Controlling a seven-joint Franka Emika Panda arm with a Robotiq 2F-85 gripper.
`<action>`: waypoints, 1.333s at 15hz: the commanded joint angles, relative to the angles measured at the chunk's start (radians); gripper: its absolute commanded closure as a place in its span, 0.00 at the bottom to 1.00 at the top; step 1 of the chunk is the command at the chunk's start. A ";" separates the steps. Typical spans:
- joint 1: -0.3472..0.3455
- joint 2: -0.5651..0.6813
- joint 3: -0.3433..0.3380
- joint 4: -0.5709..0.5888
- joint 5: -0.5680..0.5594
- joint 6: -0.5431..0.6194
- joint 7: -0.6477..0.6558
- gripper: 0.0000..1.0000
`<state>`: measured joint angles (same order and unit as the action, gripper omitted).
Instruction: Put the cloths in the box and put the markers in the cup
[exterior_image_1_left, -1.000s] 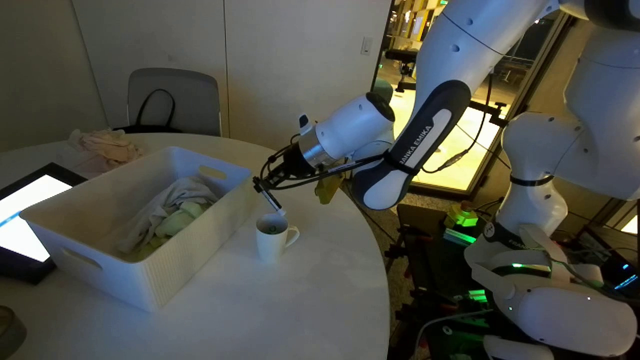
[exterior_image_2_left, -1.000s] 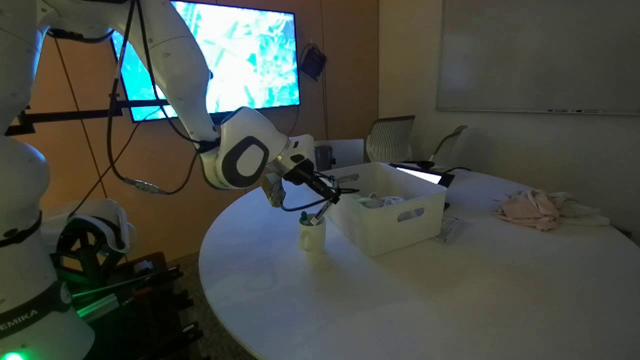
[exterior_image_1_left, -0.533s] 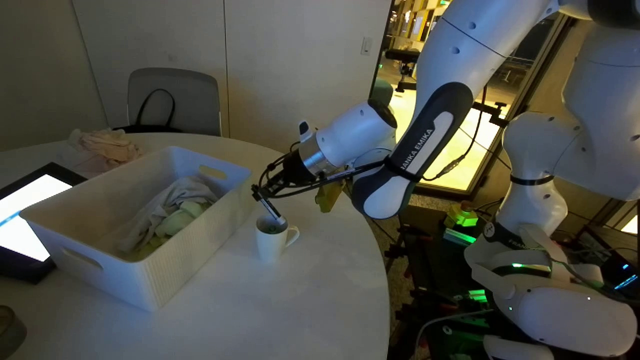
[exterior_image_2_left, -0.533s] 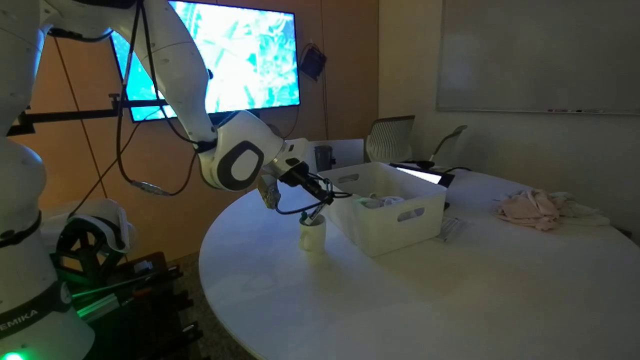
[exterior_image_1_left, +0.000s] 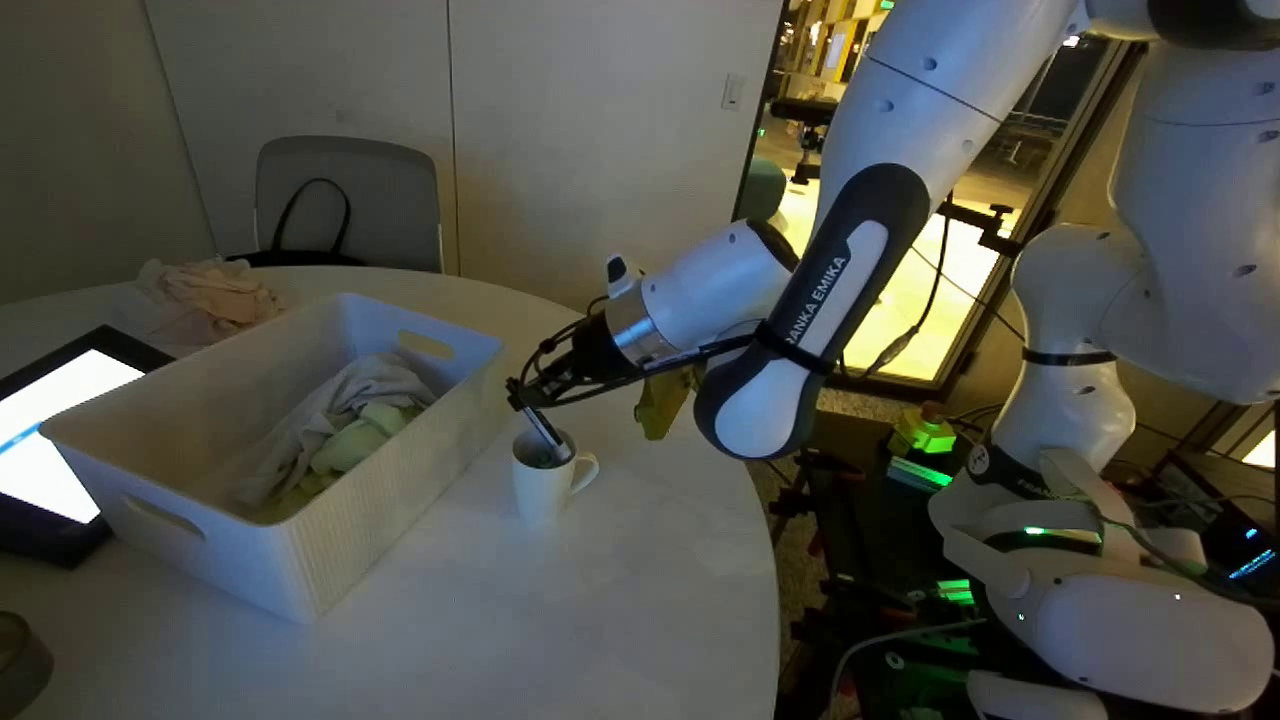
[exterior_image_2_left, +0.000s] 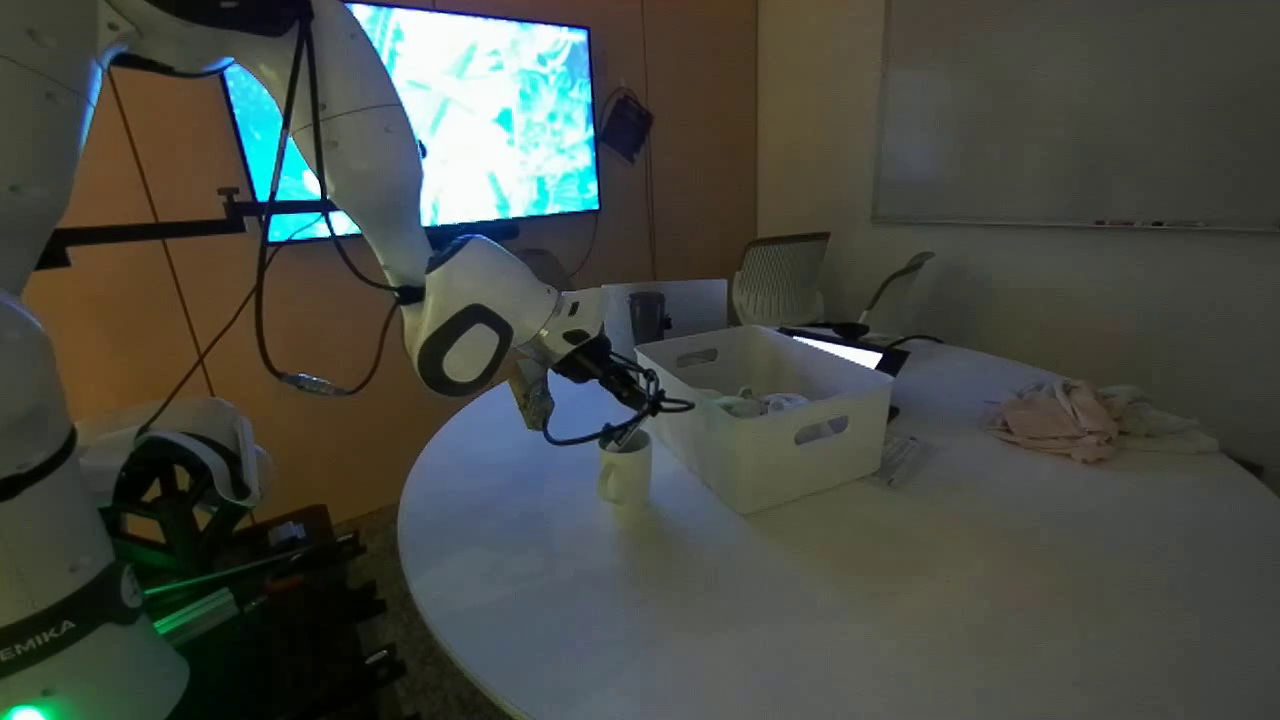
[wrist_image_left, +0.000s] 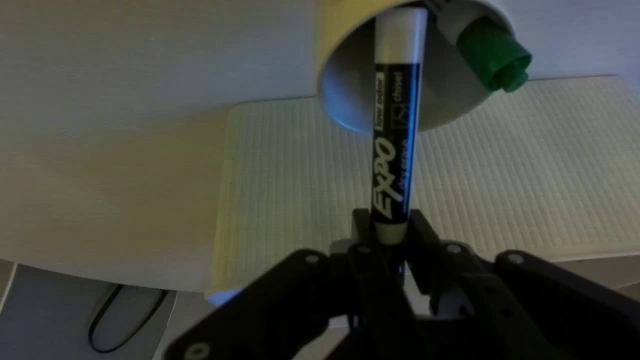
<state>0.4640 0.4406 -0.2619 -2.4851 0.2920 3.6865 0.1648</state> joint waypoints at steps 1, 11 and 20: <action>-0.090 0.000 0.104 -0.017 0.022 0.067 -0.089 0.82; -0.192 -0.117 0.170 -0.109 -0.157 -0.017 -0.320 0.01; -0.030 -0.398 -0.234 -0.137 -0.356 -0.717 -0.536 0.00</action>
<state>0.3562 0.0951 -0.2995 -2.6516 0.1237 3.1662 -0.4025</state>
